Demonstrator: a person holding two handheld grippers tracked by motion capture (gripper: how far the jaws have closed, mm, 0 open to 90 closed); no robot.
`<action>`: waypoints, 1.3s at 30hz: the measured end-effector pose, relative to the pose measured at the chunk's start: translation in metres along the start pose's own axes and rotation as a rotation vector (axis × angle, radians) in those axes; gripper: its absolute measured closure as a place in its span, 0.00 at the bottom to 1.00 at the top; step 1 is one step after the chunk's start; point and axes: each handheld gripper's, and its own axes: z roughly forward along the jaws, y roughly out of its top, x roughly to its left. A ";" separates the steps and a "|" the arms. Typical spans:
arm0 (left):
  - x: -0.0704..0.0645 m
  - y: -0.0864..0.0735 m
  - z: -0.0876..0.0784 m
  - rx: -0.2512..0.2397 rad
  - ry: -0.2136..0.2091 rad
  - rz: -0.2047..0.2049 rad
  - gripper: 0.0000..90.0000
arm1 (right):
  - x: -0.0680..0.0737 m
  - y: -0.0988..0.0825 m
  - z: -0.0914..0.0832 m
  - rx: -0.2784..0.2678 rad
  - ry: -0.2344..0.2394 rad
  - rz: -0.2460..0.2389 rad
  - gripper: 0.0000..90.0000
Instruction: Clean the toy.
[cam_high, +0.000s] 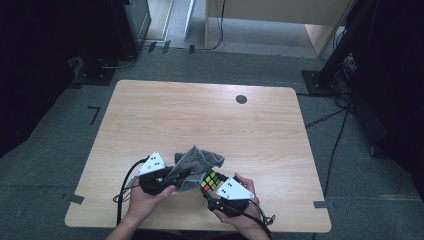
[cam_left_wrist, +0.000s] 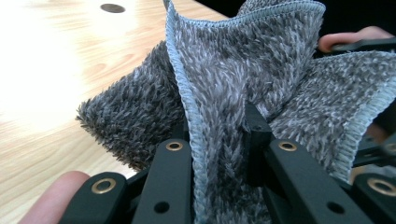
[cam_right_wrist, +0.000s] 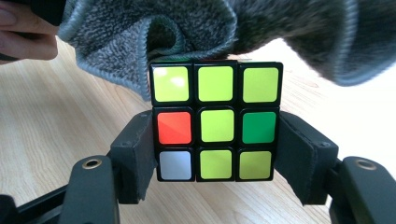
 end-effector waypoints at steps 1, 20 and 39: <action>-0.002 0.000 0.001 -0.005 -0.015 -0.004 0.86 | 0.001 0.000 0.001 0.000 0.003 -0.003 0.39; 0.003 0.003 0.000 -0.019 -0.071 -0.050 0.84 | 0.004 0.002 -0.002 -0.025 -0.020 -0.037 0.39; -0.001 0.000 0.000 -0.052 -0.053 -0.024 0.69 | 0.006 0.002 -0.002 -0.017 -0.012 -0.042 0.39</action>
